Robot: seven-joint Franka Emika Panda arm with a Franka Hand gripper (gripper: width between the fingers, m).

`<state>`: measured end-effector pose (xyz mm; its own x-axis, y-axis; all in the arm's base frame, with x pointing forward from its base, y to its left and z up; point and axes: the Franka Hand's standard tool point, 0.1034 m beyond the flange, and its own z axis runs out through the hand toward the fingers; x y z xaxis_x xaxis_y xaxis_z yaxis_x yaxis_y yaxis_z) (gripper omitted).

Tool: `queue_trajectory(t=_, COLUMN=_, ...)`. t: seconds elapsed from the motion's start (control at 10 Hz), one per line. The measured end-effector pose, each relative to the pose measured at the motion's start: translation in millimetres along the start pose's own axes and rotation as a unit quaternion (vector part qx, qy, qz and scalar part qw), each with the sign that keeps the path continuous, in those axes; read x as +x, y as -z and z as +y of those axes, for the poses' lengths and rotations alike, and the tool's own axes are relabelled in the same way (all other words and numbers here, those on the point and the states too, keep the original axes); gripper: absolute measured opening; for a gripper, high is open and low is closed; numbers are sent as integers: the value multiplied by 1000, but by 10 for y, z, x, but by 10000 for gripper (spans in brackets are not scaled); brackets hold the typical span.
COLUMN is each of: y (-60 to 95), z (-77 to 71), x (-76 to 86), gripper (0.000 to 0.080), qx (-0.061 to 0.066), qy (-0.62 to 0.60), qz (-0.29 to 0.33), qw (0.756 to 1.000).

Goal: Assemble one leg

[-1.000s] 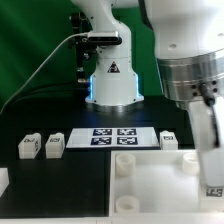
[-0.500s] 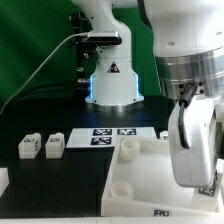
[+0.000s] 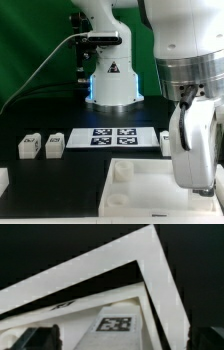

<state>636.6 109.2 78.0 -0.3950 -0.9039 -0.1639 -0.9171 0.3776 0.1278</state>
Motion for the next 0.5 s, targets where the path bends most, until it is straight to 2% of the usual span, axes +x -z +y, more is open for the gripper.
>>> queue_trajectory(t=0.1, y=18, z=67, x=-38, gripper=646, qx=-1, qy=4, qz=-1, qw=1000)
queue_trajectory(t=0.3, y=152, z=123, x=-124, gripper=646, qx=1, qy=14, qz=-7, qw=1000)
queue_trajectory(t=0.5, y=147, z=142, x=-126, gripper=649, qx=-2, qy=15, qz=-6, qw=1000)
